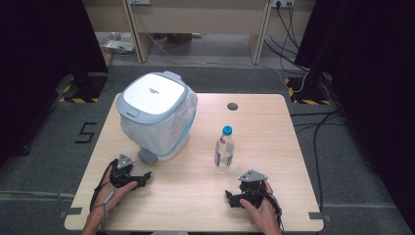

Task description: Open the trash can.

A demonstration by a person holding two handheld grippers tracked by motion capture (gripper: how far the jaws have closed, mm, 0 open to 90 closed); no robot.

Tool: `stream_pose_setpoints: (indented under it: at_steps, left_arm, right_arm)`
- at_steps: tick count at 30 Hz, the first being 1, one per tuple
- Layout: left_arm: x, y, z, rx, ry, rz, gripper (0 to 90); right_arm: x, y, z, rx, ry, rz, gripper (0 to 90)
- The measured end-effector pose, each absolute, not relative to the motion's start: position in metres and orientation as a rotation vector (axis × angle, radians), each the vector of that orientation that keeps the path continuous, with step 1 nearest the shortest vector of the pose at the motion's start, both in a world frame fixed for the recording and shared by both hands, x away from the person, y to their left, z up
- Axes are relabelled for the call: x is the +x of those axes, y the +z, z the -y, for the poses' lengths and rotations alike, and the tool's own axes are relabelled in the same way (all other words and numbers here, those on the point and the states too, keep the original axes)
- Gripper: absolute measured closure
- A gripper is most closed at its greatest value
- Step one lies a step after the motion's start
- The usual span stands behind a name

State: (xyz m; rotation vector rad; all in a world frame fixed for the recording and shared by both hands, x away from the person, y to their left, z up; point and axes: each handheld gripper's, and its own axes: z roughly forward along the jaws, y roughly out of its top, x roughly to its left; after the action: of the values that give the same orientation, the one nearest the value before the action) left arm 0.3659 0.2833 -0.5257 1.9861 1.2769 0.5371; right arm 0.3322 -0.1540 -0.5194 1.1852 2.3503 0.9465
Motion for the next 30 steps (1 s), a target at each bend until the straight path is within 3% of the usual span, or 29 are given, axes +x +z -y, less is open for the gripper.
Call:
stream_pose_setpoints:
  at_steps: [11,25,30]
  left_arm:
    - [0.368,-0.524,-0.291,1.955,0.504,-1.246,16.0]
    - [0.383,-0.504,-0.295,1.880,0.563,-1.192,16.0]
    - [0.399,-0.507,-0.298,1.860,0.541,-1.206,22.2]
  right_arm:
    - [0.334,-0.519,0.157,1.183,0.945,-2.352,0.1]
    - [0.335,-0.519,0.157,1.188,0.946,-2.348,0.1]
    - [0.335,-0.519,0.157,1.188,0.945,-2.348,0.0]
